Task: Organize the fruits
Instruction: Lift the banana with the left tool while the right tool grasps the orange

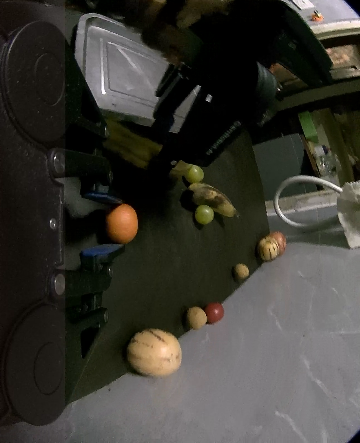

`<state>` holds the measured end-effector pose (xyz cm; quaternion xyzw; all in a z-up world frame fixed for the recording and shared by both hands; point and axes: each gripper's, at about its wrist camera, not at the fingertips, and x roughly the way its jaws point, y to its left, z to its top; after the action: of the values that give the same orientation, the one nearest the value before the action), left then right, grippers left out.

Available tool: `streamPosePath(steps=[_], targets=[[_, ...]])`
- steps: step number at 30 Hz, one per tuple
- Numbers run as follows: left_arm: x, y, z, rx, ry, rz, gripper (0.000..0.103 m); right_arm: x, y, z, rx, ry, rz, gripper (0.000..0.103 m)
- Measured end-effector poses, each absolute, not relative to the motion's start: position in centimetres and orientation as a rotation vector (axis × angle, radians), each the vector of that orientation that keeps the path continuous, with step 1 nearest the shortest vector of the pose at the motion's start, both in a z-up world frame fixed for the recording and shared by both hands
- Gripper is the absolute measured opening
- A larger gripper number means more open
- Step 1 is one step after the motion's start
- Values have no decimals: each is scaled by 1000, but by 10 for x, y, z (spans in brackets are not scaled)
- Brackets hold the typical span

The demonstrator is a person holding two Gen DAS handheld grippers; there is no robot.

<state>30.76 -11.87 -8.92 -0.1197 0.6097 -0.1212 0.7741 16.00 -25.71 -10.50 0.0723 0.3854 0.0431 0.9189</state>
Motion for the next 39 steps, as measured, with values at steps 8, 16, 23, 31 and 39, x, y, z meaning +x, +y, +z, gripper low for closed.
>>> streamPosePath(steps=[8,16,23,31,39], targets=[[304,-87,-60,-326,1266,-375,34,165,-224,-71,116,756,49,23],[318,-35,-53,-305,1227,-368,34,190,-198,-100,70,822,-48,27],[318,-45,-58,-281,1246,-445,34,176,-215,-110,140,824,-184,36],[320,-83,-68,-174,1266,-477,34,172,-224,-123,204,827,-184,37],[322,-89,-72,-149,1281,-470,34,173,-222,-122,208,818,-182,33]])
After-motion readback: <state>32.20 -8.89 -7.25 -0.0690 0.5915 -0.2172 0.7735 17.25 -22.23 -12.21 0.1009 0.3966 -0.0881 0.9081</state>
